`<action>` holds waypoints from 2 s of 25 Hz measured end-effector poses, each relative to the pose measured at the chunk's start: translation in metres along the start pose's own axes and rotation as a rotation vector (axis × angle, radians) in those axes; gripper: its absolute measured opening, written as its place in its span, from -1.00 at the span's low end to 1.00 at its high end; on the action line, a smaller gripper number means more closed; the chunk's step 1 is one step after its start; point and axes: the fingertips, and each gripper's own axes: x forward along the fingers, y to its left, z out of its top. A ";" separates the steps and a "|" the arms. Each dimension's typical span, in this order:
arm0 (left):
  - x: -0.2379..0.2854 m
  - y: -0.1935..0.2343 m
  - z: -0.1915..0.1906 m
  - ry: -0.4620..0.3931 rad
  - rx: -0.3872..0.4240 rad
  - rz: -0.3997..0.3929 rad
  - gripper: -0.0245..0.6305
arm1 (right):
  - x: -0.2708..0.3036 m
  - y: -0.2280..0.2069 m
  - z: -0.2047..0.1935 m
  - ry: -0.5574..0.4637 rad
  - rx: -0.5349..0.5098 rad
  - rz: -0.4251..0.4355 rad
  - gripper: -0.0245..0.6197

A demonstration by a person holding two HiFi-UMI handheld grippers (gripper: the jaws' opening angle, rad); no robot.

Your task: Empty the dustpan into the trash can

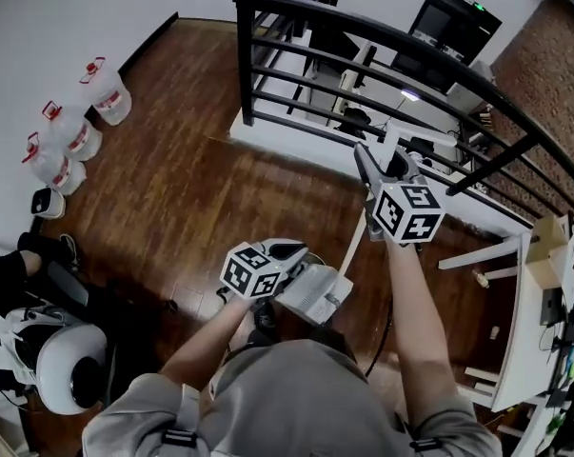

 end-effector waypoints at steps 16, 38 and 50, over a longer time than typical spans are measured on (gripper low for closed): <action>0.108 -0.169 -0.019 0.085 0.131 -0.113 -0.91 | -0.272 -0.048 -0.014 -0.163 0.108 0.171 -0.36; 0.192 -0.321 -0.071 0.235 0.261 -0.224 -0.91 | -0.495 -0.222 -0.085 -0.261 0.082 -0.201 -0.36; 0.251 -0.370 -0.139 0.407 0.262 -0.310 -0.91 | -0.569 -0.319 -0.255 -0.155 0.194 -0.460 -0.39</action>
